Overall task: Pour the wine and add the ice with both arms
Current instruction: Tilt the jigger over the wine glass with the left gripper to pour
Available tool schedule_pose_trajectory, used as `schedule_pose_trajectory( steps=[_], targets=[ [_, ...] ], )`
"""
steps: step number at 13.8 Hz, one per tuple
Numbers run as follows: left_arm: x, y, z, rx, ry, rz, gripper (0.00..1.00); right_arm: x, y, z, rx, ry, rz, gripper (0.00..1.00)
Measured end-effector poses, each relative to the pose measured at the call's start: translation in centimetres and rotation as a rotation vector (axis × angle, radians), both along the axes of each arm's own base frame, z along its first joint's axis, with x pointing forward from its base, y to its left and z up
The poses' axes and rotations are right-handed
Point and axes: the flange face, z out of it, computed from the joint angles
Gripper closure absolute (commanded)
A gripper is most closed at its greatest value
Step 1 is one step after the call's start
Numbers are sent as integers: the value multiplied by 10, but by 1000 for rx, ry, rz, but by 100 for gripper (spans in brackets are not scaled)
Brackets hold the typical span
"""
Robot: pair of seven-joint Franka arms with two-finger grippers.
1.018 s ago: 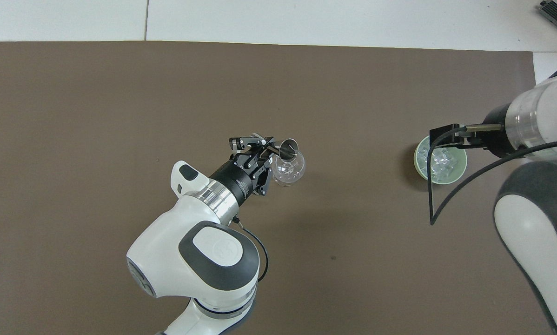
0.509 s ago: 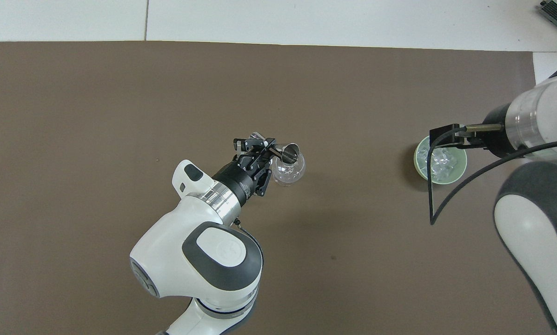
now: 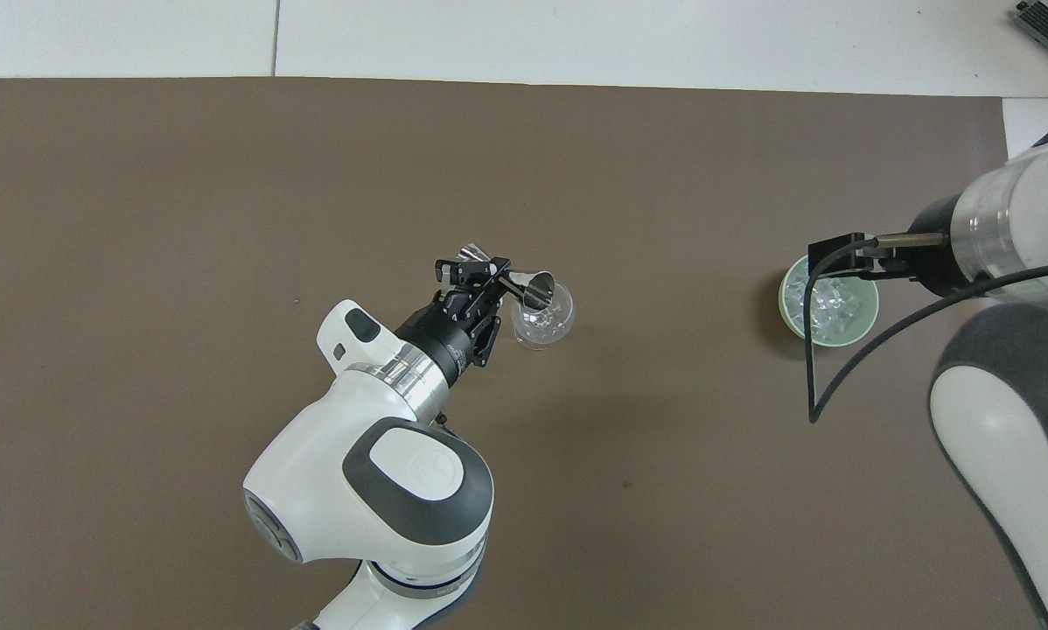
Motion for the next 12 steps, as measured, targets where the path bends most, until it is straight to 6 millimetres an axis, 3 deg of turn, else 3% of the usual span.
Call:
schedule_pose_trajectory(
  steps=[12],
  targets=[
    [-3,-1,2,88,-52,-6,100,0,0,0,0,0,0,0]
  ],
)
